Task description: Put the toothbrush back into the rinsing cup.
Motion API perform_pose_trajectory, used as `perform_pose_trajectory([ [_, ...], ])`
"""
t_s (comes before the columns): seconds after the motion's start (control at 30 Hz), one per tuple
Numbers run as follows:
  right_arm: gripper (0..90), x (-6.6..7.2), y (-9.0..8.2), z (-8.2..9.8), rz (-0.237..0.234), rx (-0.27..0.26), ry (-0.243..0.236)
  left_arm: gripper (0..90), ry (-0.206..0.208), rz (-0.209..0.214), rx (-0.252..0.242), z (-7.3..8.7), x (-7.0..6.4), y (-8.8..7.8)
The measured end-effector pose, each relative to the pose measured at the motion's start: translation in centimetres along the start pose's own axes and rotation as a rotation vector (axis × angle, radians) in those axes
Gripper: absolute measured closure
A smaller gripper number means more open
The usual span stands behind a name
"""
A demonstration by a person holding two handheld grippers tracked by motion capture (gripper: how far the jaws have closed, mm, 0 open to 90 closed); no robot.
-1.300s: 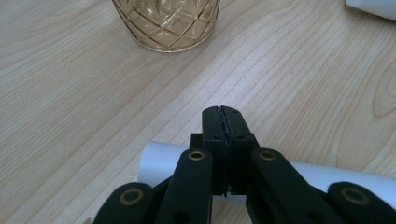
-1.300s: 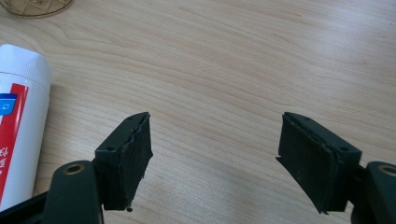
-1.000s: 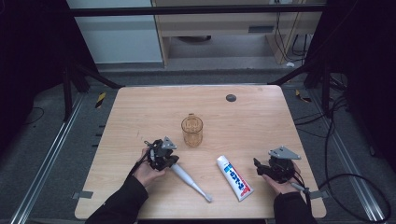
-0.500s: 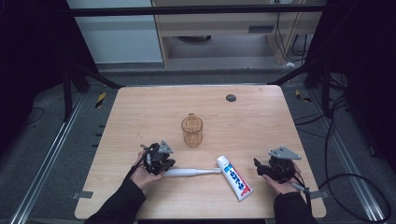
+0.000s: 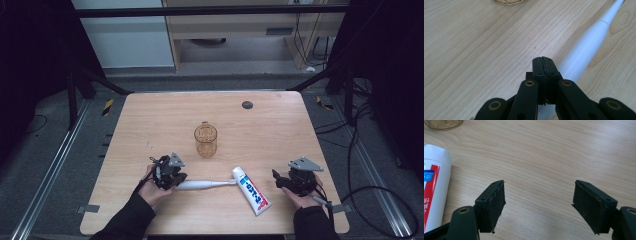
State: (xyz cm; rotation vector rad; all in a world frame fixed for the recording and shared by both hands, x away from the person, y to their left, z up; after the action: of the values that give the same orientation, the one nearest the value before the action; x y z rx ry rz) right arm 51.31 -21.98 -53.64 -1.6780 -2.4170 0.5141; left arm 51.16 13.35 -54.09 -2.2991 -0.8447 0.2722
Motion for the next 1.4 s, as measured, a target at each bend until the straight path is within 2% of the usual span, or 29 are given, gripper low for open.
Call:
perform_pose_trajectory([
  [0.4, 25.6, 0.0, 0.0, 0.0, -0.001, 0.0, 0.0, 88.9, -0.002, 0.012, 0.002, 0.5, -0.5, -0.7],
  [1.13, 25.6, 0.0, 0.0, 0.0, 0.0, -0.003, -0.004, 88.6, -0.001, 0.044, 0.009, 1.8, -2.5, -1.7],
  [1.4, 25.6, 0.0, -0.1, -0.1, -0.001, -0.003, 0.001, 87.6, -0.006, 0.035, 0.002, 1.8, -2.4, -1.7],
])
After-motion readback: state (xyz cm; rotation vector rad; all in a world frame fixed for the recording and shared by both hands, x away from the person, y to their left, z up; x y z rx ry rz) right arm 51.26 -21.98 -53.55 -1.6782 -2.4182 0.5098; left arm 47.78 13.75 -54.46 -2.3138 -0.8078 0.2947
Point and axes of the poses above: each handheld gripper's, and its own axes: y roughly forward along the jaws, z roughly out of its underside, x roughly to its left, the point moved 9 cm from there along y, roughly forward along the jaws, and after that the axes turned 14 degrees about -x, right-handed, at the moved point
